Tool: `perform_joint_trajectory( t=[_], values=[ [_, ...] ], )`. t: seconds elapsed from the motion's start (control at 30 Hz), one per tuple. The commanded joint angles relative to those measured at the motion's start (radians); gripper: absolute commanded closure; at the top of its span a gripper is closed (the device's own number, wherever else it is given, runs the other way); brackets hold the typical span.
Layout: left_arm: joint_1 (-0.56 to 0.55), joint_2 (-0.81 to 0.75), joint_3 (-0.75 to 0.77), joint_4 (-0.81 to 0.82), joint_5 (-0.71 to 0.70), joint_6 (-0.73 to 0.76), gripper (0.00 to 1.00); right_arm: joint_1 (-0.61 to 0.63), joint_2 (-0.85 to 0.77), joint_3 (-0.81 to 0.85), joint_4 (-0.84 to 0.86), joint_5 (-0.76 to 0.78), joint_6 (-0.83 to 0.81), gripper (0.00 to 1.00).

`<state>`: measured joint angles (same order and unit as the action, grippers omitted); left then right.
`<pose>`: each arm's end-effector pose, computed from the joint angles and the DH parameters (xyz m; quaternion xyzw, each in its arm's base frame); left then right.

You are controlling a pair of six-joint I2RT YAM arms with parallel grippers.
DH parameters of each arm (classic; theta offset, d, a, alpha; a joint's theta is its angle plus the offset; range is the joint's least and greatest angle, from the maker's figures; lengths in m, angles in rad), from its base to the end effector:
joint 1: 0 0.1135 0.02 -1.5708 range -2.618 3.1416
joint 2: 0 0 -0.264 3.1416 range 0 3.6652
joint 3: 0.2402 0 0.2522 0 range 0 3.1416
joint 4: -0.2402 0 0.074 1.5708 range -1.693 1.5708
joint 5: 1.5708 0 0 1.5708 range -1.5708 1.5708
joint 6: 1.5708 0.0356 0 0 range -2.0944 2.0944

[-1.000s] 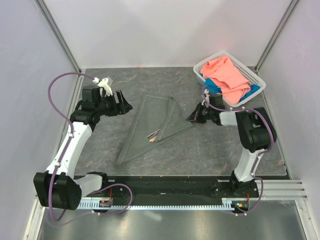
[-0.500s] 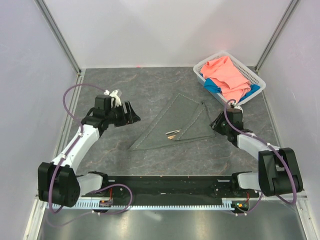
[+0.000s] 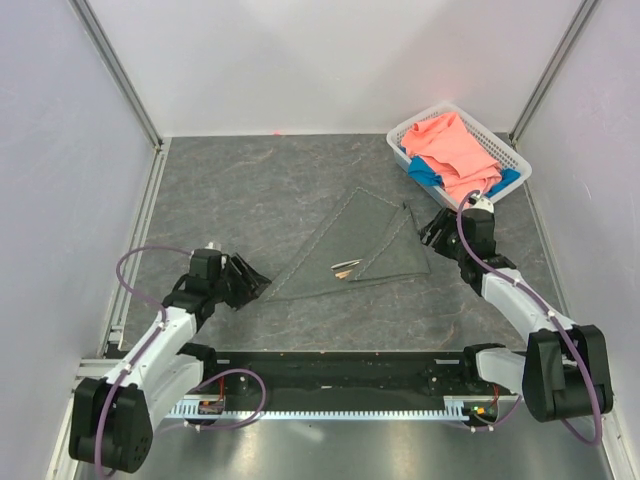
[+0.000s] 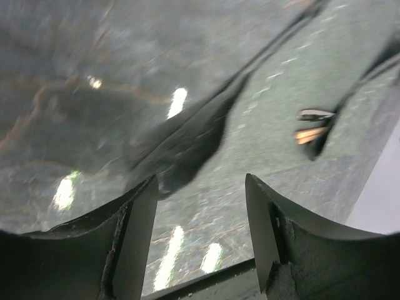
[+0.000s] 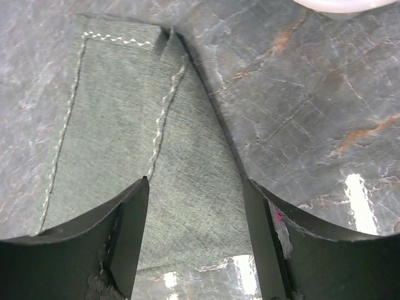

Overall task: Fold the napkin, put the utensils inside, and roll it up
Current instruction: Fold the napkin

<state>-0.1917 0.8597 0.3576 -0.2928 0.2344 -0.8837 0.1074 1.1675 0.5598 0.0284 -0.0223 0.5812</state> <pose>0.1627 -0.0400 0.1707 -0.2702 0.8799 -0.2854 0.2672 0.2420 0.0269 0.2057 0.2013 0.8562 0.1698 0.4444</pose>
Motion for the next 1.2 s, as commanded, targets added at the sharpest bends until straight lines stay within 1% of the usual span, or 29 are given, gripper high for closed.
perform_joint_trajectory(
  t=[0.0, 0.1, 0.2, 0.47, 0.6, 0.7, 0.87, 0.93, 1.1, 1.17],
  values=[
    [0.001, 0.028, -0.032, 0.073, 0.022, -0.142, 0.35, 0.000, -0.037, 0.009, 0.015, -0.045, -0.015, 0.30],
    [0.001, 0.018, -0.060, 0.075, 0.016, -0.179, 0.34, 0.000, -0.049, -0.003, 0.022, -0.059, -0.009, 0.29],
    [0.001, -0.030, -0.094, 0.055, -0.020, -0.219, 0.33, -0.002, -0.049, -0.009, 0.039, -0.077, -0.003, 0.29],
    [0.001, -0.229, -0.157, -0.072, -0.133, -0.317, 0.32, -0.002, 0.004, 0.000, 0.074, -0.120, 0.005, 0.29],
    [0.001, -0.238, -0.177, -0.097, -0.124, -0.322, 0.32, -0.002, 0.017, 0.002, 0.082, -0.133, 0.003, 0.29],
    [0.001, -0.219, -0.161, -0.121, -0.115, -0.302, 0.31, 0.000, 0.020, 0.000, 0.082, -0.137, 0.002, 0.29],
    [0.001, -0.235, -0.131, -0.180, -0.153, -0.264, 0.29, -0.002, 0.023, -0.008, 0.097, -0.148, 0.012, 0.29],
    [0.001, -0.235, -0.141, -0.169, -0.144, -0.276, 0.29, -0.002, 0.031, -0.009, 0.105, -0.154, 0.012, 0.28],
    [0.001, -0.194, -0.204, -0.033, -0.077, -0.333, 0.30, 0.000, 0.044, -0.003, 0.111, -0.165, 0.009, 0.28],
    [0.001, -0.180, -0.209, -0.017, -0.060, -0.333, 0.32, -0.002, 0.044, 0.000, 0.111, -0.168, 0.009, 0.28]
  ],
)
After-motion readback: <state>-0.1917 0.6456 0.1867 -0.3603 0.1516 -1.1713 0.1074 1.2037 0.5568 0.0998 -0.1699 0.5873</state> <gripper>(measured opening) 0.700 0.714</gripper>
